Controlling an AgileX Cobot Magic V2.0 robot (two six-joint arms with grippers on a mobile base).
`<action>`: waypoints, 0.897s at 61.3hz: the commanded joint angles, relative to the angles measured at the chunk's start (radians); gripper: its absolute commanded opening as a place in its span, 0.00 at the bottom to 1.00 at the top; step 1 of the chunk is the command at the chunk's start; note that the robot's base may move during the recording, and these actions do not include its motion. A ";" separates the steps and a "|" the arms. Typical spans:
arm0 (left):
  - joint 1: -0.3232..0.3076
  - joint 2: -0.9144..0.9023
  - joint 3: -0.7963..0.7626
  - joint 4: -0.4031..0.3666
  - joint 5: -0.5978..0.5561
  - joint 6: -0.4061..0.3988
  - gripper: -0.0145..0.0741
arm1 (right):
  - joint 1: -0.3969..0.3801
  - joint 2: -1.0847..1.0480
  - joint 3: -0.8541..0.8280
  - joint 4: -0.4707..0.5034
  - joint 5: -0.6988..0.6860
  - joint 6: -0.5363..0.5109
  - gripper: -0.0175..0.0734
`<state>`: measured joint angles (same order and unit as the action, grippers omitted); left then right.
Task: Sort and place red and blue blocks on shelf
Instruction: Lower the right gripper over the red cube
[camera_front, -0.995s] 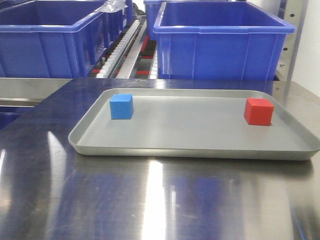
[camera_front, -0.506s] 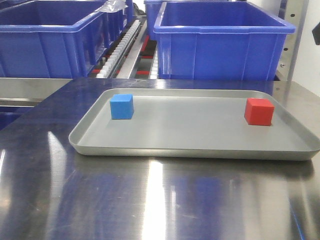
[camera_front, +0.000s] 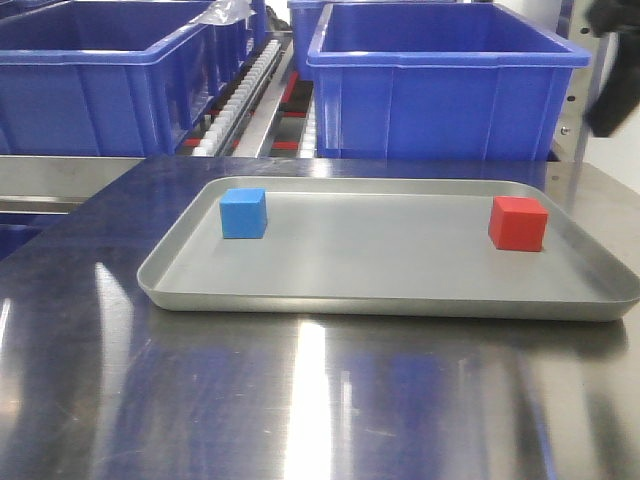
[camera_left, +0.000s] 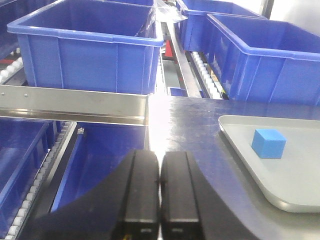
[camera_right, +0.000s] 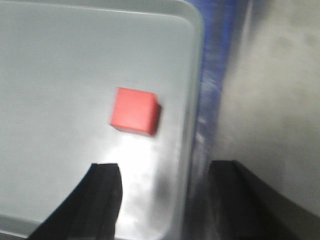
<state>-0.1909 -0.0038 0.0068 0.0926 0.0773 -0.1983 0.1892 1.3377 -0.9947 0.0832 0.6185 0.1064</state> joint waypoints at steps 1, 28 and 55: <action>0.004 -0.025 0.034 -0.006 -0.085 -0.005 0.32 | 0.022 0.024 -0.083 -0.001 -0.026 0.000 0.73; 0.004 -0.025 0.034 -0.006 -0.085 -0.005 0.32 | 0.075 0.240 -0.281 -0.011 0.093 0.000 0.73; 0.004 -0.025 0.034 -0.006 -0.085 -0.005 0.32 | 0.075 0.319 -0.323 -0.044 0.127 0.001 0.73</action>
<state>-0.1909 -0.0038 0.0068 0.0926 0.0773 -0.1983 0.2631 1.7008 -1.2813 0.0685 0.7735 0.1064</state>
